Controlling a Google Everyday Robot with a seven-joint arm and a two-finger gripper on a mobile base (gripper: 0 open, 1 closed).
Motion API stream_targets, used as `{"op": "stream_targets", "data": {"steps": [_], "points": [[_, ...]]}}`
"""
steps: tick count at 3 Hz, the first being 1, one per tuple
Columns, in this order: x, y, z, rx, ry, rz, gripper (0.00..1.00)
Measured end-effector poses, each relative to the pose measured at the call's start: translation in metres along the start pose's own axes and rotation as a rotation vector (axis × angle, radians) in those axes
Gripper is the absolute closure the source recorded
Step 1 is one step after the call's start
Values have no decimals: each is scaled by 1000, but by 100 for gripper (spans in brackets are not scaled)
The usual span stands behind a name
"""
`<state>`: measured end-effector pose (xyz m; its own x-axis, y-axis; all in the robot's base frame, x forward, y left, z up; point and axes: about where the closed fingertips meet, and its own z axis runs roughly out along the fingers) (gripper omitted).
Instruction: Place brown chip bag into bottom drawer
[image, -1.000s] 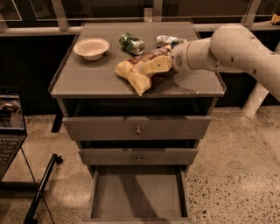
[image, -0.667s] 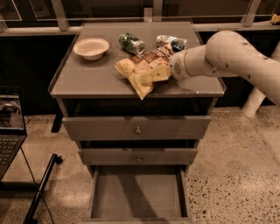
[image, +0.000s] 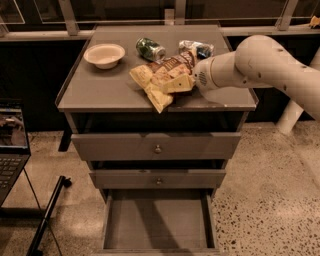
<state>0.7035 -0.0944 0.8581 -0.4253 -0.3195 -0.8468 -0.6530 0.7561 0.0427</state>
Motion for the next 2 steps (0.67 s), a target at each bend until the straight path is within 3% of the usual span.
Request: {"op": "stream_targets", "data": {"steps": [2], "points": [[0,0,0,0,0,0,89]]}}
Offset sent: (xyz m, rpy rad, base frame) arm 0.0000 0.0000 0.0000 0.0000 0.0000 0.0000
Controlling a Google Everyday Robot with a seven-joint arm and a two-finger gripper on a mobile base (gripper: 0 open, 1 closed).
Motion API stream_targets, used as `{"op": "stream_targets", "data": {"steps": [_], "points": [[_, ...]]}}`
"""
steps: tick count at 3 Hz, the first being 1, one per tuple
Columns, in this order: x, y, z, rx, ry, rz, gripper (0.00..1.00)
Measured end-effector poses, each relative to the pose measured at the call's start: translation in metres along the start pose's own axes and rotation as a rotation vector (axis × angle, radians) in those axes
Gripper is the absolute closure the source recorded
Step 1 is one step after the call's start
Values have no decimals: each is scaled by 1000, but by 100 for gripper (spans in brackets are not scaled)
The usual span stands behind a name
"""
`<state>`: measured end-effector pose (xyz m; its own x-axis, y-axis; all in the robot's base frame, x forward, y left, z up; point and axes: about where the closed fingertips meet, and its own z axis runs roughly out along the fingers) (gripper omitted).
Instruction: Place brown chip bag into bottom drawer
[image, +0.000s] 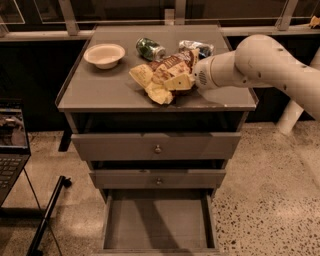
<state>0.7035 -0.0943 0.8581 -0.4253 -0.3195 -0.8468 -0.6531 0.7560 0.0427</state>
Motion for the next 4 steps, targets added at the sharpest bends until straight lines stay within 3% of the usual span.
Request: {"op": "stream_targets", "data": {"steps": [1,2,3,4], "points": [[0,0,0,0,0,0,100],[-4,4,2,-18,-29,14,100],[-16,12,-15,-74,-66,31,100],[-29,27,-53,-108,-99,42,100]]}}
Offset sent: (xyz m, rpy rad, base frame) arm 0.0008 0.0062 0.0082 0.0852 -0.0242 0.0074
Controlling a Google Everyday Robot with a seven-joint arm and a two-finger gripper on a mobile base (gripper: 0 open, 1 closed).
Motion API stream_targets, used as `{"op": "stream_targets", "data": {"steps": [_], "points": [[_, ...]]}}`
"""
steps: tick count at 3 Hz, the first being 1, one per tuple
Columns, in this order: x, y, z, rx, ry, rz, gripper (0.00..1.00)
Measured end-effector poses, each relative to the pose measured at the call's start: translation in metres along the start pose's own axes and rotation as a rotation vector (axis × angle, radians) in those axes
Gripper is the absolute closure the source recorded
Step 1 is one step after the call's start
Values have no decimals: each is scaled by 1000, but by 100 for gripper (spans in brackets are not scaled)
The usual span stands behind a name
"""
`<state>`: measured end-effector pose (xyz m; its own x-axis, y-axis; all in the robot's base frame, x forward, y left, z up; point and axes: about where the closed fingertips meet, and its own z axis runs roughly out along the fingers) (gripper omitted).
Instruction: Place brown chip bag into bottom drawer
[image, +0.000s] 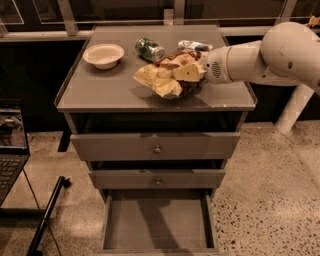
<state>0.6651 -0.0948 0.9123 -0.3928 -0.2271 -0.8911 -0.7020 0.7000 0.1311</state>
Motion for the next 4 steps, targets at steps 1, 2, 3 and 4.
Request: {"op": "stream_targets", "data": {"steps": [1,2,3,4], "points": [[-7,22,-46,-24,35,-2,100],[-7,48,-81,-75,99,-22,100],[-9,76,-103,-181,161,-47,100],[6,92,-110,-244,225,-51,100]]}}
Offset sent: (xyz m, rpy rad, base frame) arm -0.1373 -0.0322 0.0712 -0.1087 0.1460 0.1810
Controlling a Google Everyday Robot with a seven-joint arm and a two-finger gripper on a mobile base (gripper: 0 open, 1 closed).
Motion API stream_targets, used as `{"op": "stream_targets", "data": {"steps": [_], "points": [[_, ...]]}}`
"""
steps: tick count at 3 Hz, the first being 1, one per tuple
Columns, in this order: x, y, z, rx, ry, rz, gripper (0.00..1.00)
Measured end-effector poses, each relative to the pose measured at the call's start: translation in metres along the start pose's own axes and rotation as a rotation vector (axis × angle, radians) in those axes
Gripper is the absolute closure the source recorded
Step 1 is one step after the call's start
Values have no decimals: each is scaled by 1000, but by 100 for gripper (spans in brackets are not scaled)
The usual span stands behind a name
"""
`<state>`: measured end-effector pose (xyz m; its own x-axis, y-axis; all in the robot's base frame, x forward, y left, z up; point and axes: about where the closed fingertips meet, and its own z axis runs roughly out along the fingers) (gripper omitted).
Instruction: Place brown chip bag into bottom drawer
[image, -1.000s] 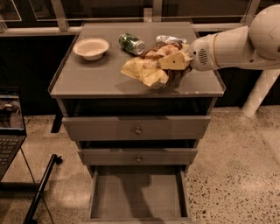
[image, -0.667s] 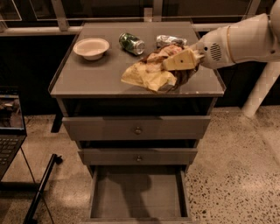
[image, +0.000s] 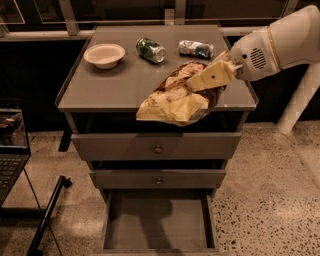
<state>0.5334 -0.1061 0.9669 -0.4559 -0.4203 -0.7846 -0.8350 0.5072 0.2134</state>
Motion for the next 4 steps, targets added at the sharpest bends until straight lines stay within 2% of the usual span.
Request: {"op": "stream_targets", "data": {"steps": [1,2,3,4], "points": [[0,0,0,0,0,0,100],[10,12,15,-33,9,32,100],[20,45,18,34,2,59,100],[32,81,17,197,-15,73,100]]}}
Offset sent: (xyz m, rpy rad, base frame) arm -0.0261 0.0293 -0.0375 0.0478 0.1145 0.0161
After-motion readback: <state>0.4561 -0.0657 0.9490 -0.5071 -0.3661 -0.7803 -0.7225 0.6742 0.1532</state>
